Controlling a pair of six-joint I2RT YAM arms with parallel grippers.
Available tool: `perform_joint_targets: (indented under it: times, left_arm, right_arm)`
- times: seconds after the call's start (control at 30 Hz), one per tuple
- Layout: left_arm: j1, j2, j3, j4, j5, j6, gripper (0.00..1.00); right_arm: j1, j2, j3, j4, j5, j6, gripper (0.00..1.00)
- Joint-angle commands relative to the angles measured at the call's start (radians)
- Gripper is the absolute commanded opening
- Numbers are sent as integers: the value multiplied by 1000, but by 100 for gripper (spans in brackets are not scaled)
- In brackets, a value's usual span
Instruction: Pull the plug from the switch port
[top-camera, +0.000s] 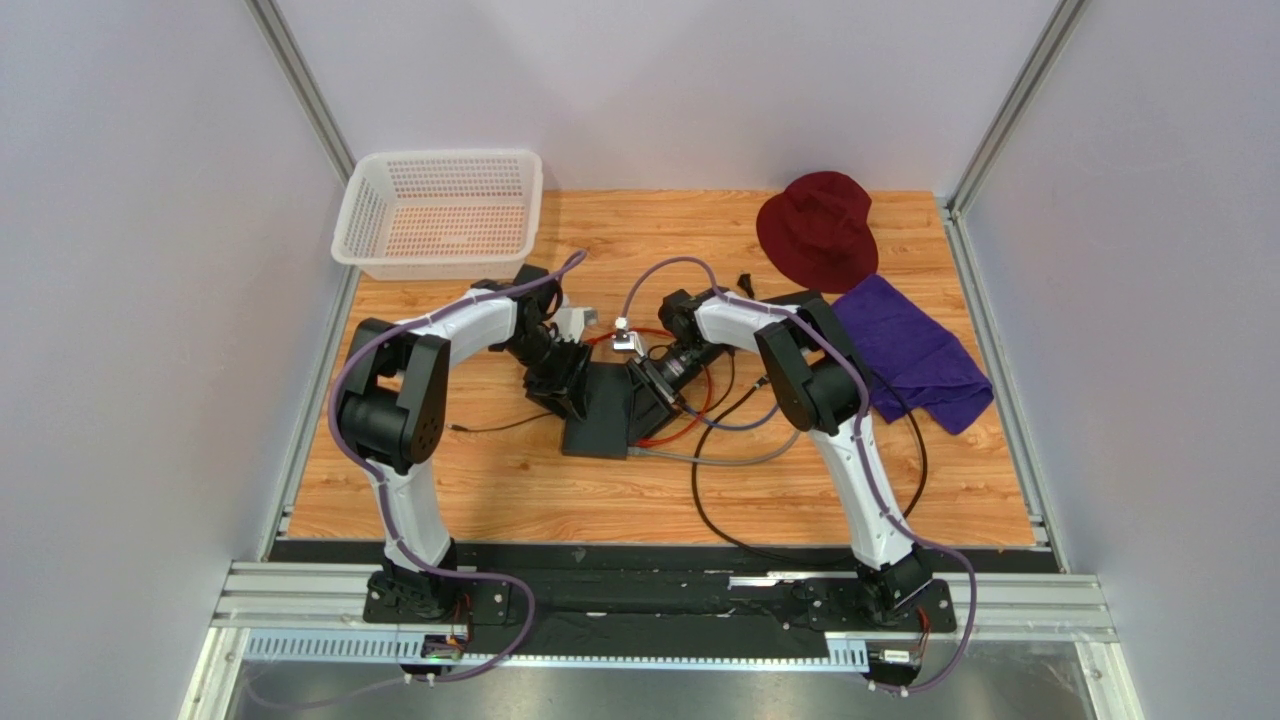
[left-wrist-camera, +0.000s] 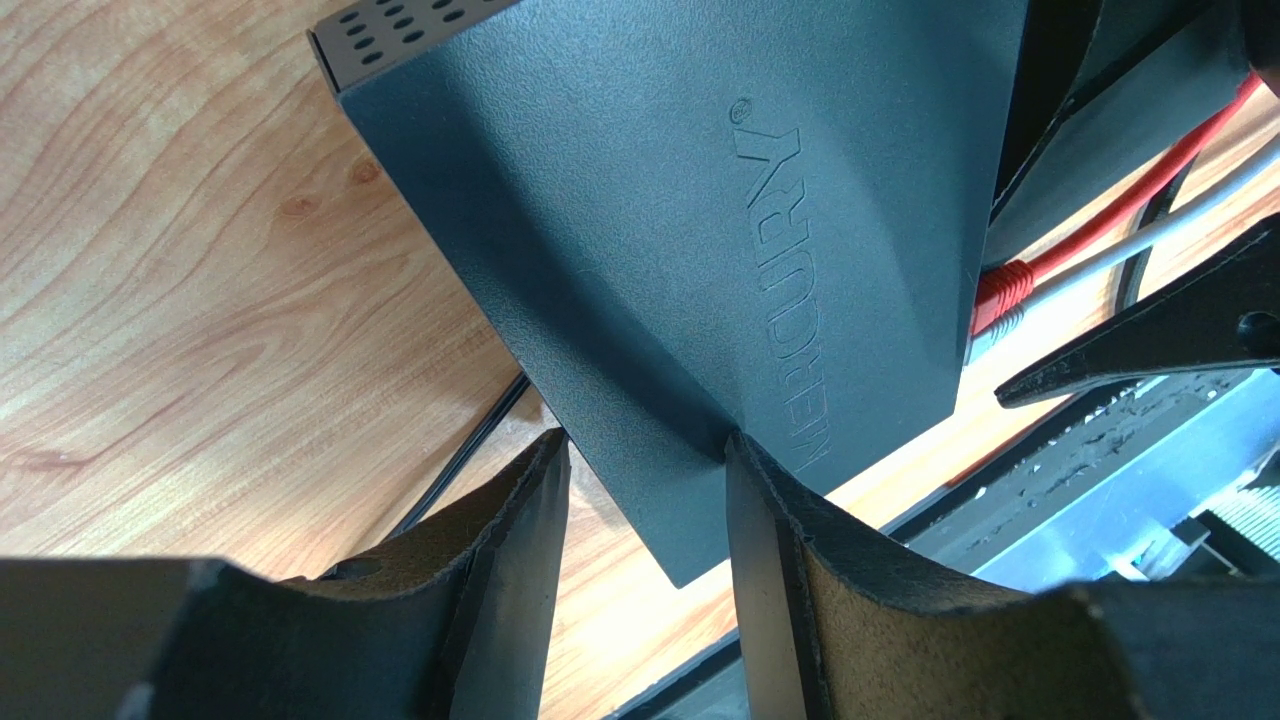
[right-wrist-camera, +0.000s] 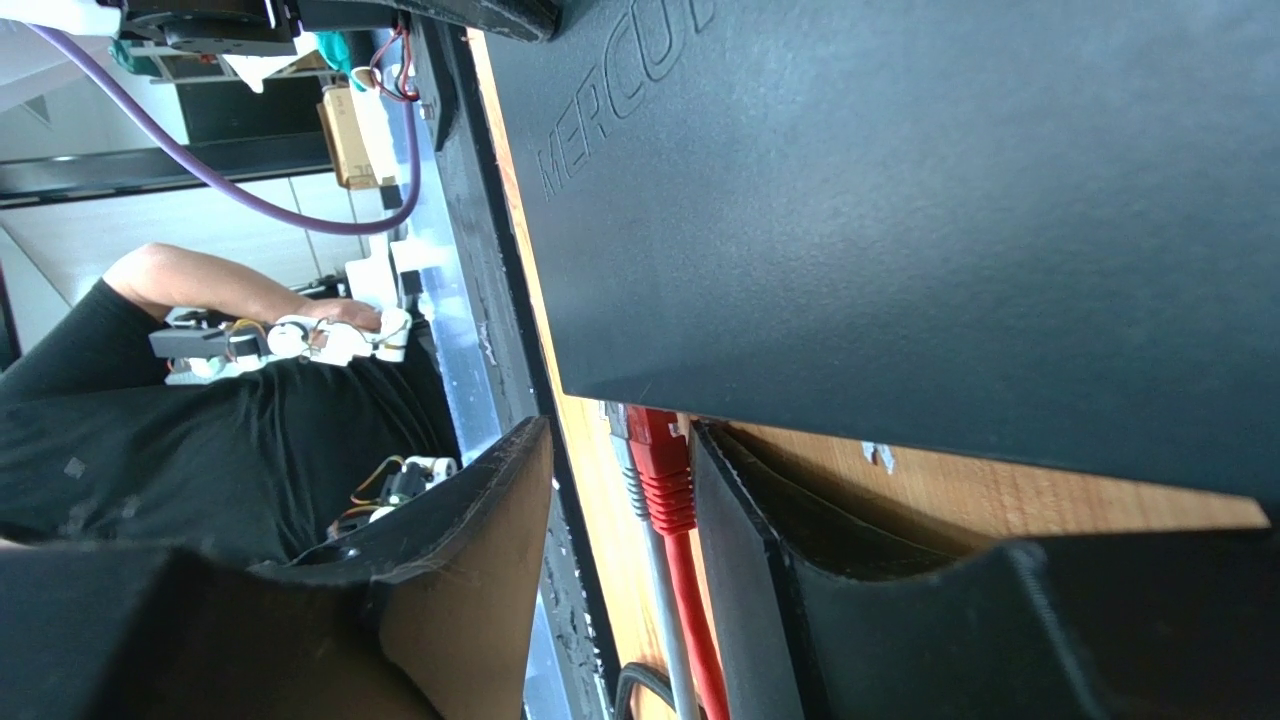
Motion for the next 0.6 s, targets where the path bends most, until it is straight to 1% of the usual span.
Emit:
perform_joint_targets:
  times: [0.0, 0.13, 0.27, 0.3, 0.33, 0.37, 0.47, 0.5, 0.53, 0.57]
  left_arm:
    - [-3, 14, 10, 26, -40, 26, 51]
    - [-3, 12, 10, 27, -40, 27, 51]
    - [-3, 12, 10, 27, -42, 27, 51]
    - [-3, 12, 12, 26, -42, 29, 51]
    - [-3, 12, 10, 27, -42, 29, 51]
    - [-3, 11, 10, 27, -42, 29, 51]
    - [-3, 11, 10, 26, -43, 30, 51]
    - [-3, 11, 10, 26, -43, 30, 51]
    - [-3, 11, 10, 27, -43, 32, 51]
    - [-3, 11, 10, 26, -43, 32, 51]
  right_arm:
    - [10, 53, 11, 75, 114, -22, 48]
    - [12, 53, 2, 94, 137, -8, 43]
    - [15, 39, -28, 144, 200, 41, 43]
    - [17, 39, -31, 155, 206, 49, 42]
    - [17, 42, -29, 155, 211, 55, 38]
    - [17, 50, -28, 155, 216, 61, 37]
    - [18, 59, -20, 155, 226, 75, 37]
    - [20, 64, -18, 155, 226, 76, 35]
    - [21, 65, -20, 155, 228, 76, 29]
    - [21, 67, -18, 155, 239, 79, 27]
